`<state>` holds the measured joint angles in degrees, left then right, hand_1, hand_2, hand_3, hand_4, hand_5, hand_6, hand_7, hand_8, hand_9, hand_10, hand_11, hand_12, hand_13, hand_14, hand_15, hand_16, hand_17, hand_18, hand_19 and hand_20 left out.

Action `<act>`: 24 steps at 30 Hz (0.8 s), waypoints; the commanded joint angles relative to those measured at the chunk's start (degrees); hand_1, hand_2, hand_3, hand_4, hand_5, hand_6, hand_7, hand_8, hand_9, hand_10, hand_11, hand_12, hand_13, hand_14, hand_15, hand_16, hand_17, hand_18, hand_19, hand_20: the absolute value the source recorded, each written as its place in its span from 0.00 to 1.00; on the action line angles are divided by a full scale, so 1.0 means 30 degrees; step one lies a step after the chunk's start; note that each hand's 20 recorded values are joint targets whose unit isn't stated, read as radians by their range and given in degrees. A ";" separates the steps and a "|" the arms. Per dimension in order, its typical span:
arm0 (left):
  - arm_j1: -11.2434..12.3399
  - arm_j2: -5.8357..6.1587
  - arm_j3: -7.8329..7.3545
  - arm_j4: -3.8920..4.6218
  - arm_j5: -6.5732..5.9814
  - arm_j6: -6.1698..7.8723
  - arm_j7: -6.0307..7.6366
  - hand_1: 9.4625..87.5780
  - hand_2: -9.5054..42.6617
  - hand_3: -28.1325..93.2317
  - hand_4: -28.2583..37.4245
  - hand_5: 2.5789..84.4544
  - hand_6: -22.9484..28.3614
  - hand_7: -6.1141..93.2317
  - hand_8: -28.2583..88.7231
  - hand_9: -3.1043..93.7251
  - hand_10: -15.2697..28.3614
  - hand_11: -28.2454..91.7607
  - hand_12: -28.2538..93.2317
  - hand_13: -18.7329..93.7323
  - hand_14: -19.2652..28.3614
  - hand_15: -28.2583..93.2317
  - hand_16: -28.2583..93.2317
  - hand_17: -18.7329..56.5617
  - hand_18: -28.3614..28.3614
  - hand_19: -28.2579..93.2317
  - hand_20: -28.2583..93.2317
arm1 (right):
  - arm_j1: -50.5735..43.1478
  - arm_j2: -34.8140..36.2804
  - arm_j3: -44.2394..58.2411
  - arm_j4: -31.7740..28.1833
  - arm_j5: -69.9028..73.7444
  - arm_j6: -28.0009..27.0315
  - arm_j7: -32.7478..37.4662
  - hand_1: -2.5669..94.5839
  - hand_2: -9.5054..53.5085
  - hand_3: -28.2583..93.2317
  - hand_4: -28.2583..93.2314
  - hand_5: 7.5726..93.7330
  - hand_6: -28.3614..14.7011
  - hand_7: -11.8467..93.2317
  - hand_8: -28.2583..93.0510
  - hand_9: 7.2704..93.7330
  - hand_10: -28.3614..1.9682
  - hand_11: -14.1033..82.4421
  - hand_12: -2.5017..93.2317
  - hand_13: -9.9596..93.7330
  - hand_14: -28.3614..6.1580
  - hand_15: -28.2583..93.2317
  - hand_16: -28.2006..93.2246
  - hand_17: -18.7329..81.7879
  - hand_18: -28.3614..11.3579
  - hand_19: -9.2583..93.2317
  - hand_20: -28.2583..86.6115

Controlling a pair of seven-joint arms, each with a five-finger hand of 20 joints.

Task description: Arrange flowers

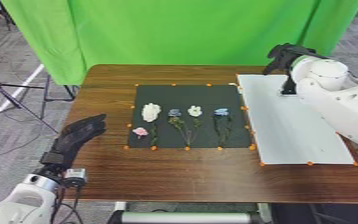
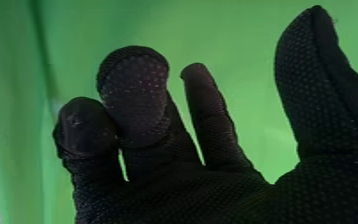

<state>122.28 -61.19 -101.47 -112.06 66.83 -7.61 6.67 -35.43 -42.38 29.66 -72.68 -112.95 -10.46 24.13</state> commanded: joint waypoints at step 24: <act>0.0361 -0.0083 -0.0236 -0.0184 0.0009 -0.0532 -0.0459 0.25 0.16 0.74 0.15 0.46 0.43 0.18 0.18 0.43 0.66 0.37 0.32 0.44 0.79 0.38 0.24 0.27 0.77 0.32 0.36 | -0.4003 0.0633 0.0565 0.1032 -0.0385 0.2875 0.2008 0.45 0.00 0.77 0.08 0.52 0.67 0.25 0.17 0.55 0.48 0.23 0.24 0.84 0.64 0.77 0.47 0.63 0.19 0.96 0.73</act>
<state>122.70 -61.22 -101.92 -112.22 66.83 -8.45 6.02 -46.56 -41.50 36.39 -70.11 -113.27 -13.31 29.18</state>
